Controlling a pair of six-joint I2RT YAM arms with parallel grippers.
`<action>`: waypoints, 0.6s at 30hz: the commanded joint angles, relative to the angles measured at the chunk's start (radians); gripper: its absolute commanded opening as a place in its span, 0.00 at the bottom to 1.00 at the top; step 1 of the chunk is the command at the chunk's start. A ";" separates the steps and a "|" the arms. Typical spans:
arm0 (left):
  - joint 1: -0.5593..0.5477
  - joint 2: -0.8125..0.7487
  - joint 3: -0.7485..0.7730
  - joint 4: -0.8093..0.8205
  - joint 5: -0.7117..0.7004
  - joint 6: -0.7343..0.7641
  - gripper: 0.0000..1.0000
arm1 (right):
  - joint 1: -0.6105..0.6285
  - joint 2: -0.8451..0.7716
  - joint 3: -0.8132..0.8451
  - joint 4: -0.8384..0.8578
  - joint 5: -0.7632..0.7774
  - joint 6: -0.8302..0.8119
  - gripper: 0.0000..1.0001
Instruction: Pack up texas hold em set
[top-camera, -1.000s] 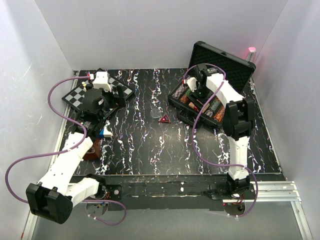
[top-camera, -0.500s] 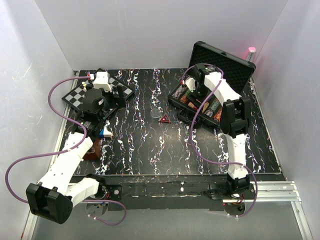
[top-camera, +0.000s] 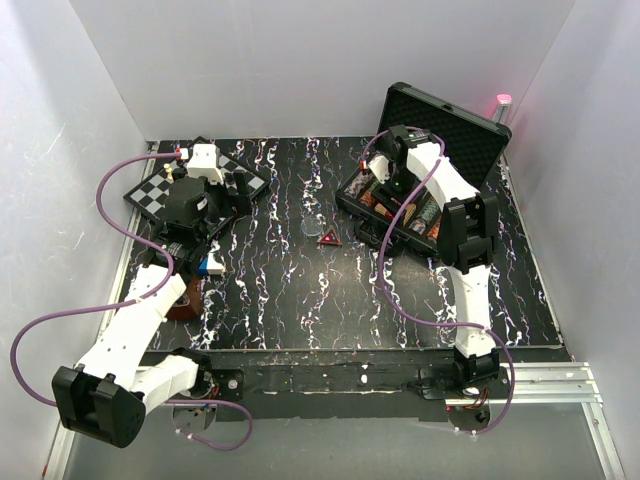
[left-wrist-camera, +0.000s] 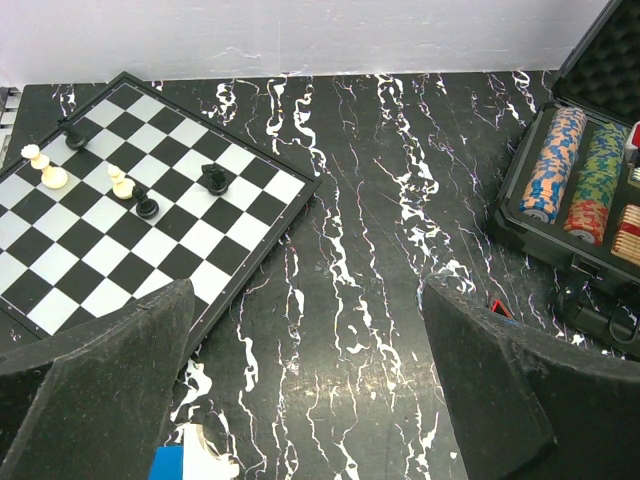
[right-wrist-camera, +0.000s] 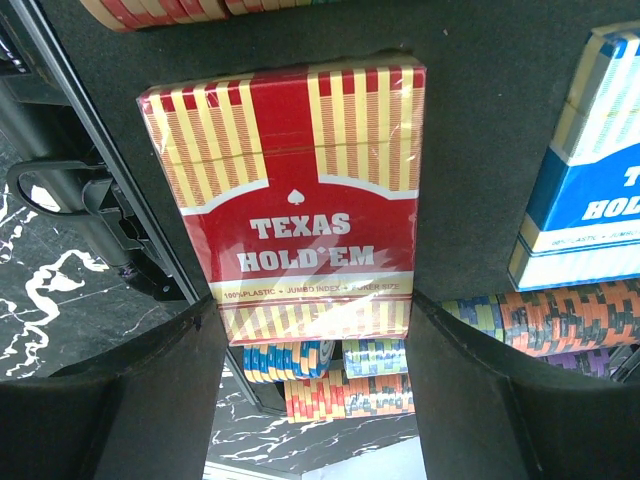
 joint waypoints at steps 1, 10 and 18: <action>-0.001 -0.014 -0.002 0.021 0.011 0.010 0.98 | 0.016 0.036 0.027 0.155 -0.053 0.040 0.01; -0.001 -0.018 -0.002 0.019 0.010 0.012 0.98 | 0.014 -0.060 -0.071 0.235 -0.004 0.064 0.46; 0.001 -0.023 -0.002 0.019 0.008 0.013 0.98 | 0.005 -0.120 -0.068 0.246 0.012 0.095 0.82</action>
